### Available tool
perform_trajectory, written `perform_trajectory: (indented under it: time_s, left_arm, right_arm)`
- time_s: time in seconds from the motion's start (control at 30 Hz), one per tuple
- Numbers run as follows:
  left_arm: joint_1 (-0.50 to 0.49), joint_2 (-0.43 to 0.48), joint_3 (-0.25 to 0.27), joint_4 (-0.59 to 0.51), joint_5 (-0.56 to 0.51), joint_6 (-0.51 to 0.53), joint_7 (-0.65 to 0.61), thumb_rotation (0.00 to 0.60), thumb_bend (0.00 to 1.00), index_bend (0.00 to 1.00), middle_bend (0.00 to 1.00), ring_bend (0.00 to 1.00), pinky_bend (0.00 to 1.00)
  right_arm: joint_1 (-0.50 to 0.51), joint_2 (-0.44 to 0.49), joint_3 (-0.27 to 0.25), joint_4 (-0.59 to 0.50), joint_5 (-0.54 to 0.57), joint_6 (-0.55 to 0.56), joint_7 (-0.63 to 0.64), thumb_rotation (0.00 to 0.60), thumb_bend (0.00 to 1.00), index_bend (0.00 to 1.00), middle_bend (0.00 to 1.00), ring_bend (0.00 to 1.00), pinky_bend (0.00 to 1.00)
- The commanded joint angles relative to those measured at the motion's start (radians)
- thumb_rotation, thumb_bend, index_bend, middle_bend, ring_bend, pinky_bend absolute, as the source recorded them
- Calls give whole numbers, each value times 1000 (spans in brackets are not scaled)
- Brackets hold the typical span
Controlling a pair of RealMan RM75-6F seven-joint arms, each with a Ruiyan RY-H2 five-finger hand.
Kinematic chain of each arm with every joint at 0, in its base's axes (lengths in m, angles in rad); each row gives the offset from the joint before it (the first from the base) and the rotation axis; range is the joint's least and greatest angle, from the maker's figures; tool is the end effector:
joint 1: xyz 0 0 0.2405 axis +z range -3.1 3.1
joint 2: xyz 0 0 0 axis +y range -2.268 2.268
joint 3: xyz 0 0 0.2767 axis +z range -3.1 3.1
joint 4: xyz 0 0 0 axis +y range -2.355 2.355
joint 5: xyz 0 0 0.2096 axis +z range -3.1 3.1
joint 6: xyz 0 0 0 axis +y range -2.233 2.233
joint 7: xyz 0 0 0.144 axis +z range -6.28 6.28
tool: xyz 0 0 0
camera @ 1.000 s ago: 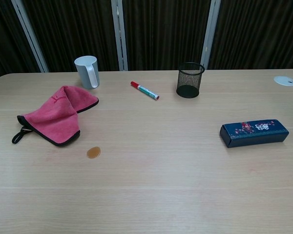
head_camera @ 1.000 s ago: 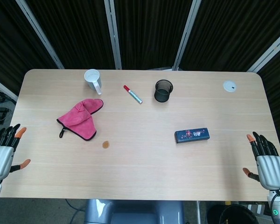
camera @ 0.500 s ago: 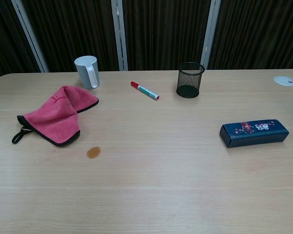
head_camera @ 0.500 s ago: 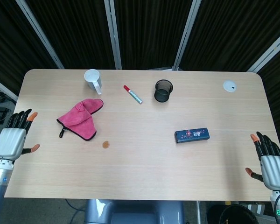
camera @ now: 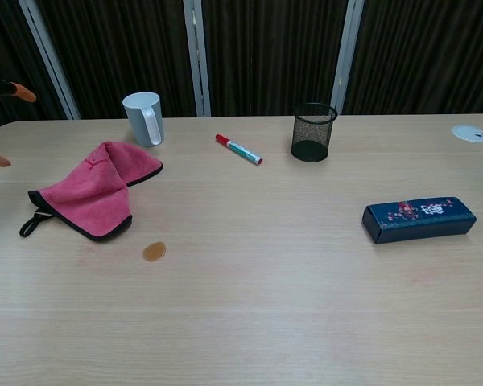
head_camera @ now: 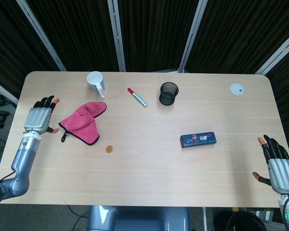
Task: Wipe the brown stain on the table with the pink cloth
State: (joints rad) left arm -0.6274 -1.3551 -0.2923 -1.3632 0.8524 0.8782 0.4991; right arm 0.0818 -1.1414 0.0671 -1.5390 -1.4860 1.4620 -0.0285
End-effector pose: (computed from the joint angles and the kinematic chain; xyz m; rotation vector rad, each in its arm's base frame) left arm -0.2724 0.3959 0.0898 -1.5360 -0.9359 -0.5843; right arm -0.3444 -0.1861 0.1685 1.3912 -0.8558 0.8365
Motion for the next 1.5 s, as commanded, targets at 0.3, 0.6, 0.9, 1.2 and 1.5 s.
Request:
perform_trajectory:
  time_s: [0.3, 0.6, 0.9, 1.2, 1.5]
  left_arm:
    - [-237, -221, -13, 295, -258, -174, 131, 600, 37, 138, 0, 0, 145]
    - [-322, -334, 20, 437, -383, -234, 176, 600, 39, 183, 0, 0, 171]
    - [-369, -427, 48, 578, -443, -262, 213, 600, 51, 223, 8, 8, 210]
    - [-370, -472, 59, 671, -439, -283, 203, 600, 215, 380, 146, 133, 313]
    - [-348, -530, 67, 711, -280, -236, 82, 600, 500, 868, 602, 516, 608]
  right_arm:
    - [7, -13, 1, 21, 5, -12, 8, 600, 0, 34, 0, 0, 142]
    - [8, -16, 6, 45, 30, -31, 38, 600, 0, 34, 0, 0, 142]
    - [8, -18, 9, 64, 51, -48, 62, 600, 0, 36, 0, 0, 142]
    - [10, -21, 5, 68, 49, -57, 71, 600, 0, 63, 0, 0, 142]
    - [10, -26, 10, 70, 43, -44, 70, 600, 0, 80, 0, 0, 142]
